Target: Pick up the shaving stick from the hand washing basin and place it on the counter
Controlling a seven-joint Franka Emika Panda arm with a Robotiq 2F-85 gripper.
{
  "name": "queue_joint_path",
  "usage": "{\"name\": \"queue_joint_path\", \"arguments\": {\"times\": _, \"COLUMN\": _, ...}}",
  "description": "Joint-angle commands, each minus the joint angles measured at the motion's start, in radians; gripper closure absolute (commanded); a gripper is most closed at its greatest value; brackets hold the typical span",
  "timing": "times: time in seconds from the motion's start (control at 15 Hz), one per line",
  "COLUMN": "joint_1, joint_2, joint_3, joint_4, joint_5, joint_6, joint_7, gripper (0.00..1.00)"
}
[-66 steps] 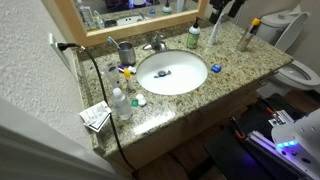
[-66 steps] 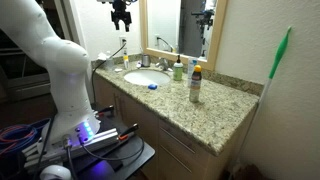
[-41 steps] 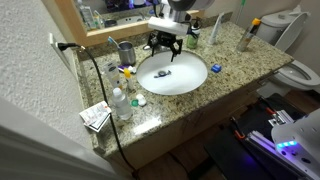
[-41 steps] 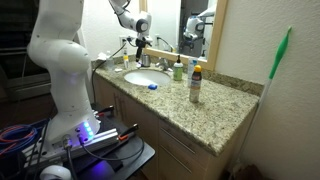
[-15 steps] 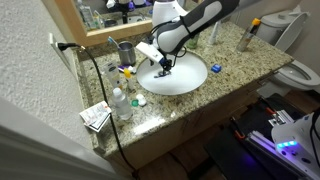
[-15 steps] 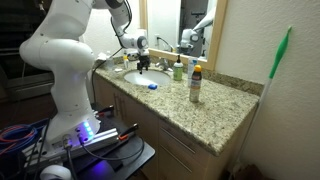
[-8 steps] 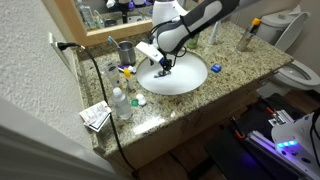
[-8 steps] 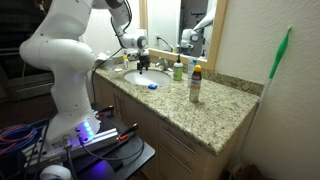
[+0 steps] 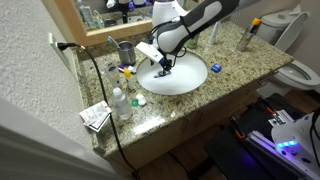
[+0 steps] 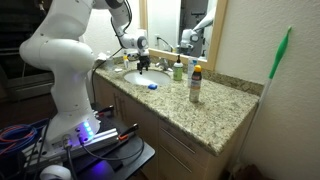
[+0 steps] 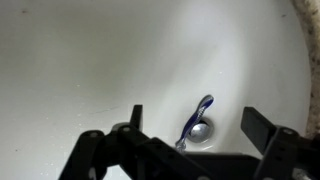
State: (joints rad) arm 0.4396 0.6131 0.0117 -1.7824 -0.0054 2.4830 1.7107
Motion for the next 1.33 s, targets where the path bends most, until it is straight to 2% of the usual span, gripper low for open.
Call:
{"name": "queue_joint_path", "arguments": {"times": 0.0, "joint_1": 0.017, "joint_2": 0.084, "joint_3": -0.035, "joint_4": 0.029, "joint_5": -0.048, "joint_6": 0.064, "joint_7": 0.082, "gripper": 0.0}}
{"name": "queue_joint_path", "arguments": {"times": 0.2, "joint_1": 0.042, "joint_2": 0.132, "joint_3": -0.068, "joint_4": 0.03, "joint_5": -0.084, "joint_6": 0.148, "joint_7": 0.154, "gripper": 0.0}}
{"name": "queue_joint_path", "arguments": {"times": 0.27, "joint_1": 0.013, "joint_2": 0.093, "joint_3": -0.038, "joint_4": 0.006, "joint_5": -0.063, "joint_6": 0.105, "joint_7": 0.111, "gripper": 0.0}}
{"name": "queue_joint_path", "arguments": {"times": 0.47, "joint_1": 0.03, "joint_2": 0.13, "joint_3": -0.055, "joint_4": 0.017, "joint_5": -0.068, "joint_6": 0.14, "joint_7": 0.134, "gripper": 0.0}}
{"name": "queue_joint_path", "arguments": {"times": 0.53, "joint_1": 0.01, "joint_2": 0.154, "joint_3": -0.042, "joint_4": 0.051, "joint_5": -0.051, "joint_6": 0.097, "joint_7": 0.12, "gripper": 0.0}}
{"name": "queue_joint_path", "arguments": {"times": 0.67, "joint_1": 0.0, "joint_2": 0.201, "joint_3": -0.05, "joint_4": 0.095, "joint_5": -0.05, "joint_6": 0.106, "joint_7": 0.121, "gripper": 0.0}}
{"name": "queue_joint_path", "arguments": {"times": 0.87, "joint_1": -0.018, "joint_2": 0.238, "joint_3": -0.05, "joint_4": 0.119, "joint_5": -0.052, "joint_6": 0.145, "joint_7": 0.103, "gripper": 0.0}}
{"name": "queue_joint_path", "arguments": {"times": 1.27, "joint_1": -0.059, "joint_2": 0.29, "joint_3": -0.025, "joint_4": 0.162, "joint_5": -0.024, "joint_6": 0.12, "joint_7": 0.058, "gripper": 0.0}}
